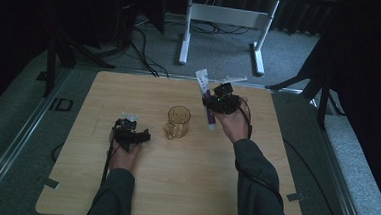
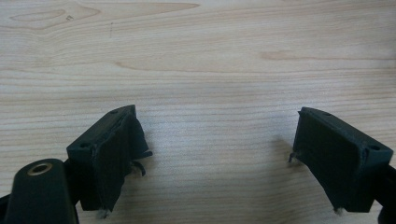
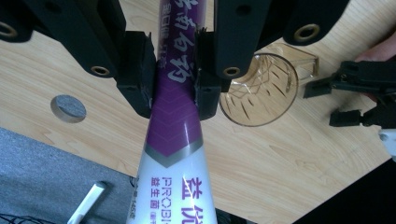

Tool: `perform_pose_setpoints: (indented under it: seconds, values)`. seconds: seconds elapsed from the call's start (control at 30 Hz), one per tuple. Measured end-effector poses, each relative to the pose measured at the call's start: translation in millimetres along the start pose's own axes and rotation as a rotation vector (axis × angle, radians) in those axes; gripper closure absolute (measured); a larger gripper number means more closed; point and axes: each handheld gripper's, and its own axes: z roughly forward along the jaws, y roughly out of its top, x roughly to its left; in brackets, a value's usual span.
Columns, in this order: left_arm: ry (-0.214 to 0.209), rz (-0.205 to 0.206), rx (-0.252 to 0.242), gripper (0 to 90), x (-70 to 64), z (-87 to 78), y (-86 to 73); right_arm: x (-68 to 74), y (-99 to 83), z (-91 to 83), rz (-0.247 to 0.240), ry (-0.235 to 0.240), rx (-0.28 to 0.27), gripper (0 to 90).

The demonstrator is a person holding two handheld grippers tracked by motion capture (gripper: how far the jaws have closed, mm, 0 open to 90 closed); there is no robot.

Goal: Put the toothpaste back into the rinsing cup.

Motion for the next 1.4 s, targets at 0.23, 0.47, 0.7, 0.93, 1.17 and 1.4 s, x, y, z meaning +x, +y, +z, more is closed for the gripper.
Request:
perform_pose_setpoints:
  seconds: [0.23, 0.47, 0.7, 0.93, 1.17, 1.4]
  values:
    - [0.0, 0.0, 0.0, 14.3, 0.0, 0.0, 0.0, 3.6, 6.7, 0.8, -0.005, 0.018, -0.018, 71.8]
    - [0.0, 0.0, 0.0, 14.3, 0.0, 0.0, 0.0, 7.9, 11.1, 2.5, -0.005, 0.026, -0.028, 71.8]
    - [0.0, 0.0, 0.0, 14.2, 0.0, 0.0, 0.0, 10.2, 14.3, 5.9, -0.003, 0.033, -0.045, 71.7]
    - [0.0, 0.0, 0.0, 14.3, 0.0, 0.0, 0.0, 14.6, 18.3, 8.1, 0.001, 0.04, -0.059, 71.7]
    - [0.0, 0.0, 0.0, 14.2, 0.0, 0.0, 0.0, 20.1, 22.3, 11.6, -0.011, 0.043, -0.071, 71.6]
    - [-0.001, 0.001, 0.0, 14.3, 0.1, 0.0, 0.0, 23.9, 24.8, 15.8, -0.004, 0.049, -0.082, 71.6]
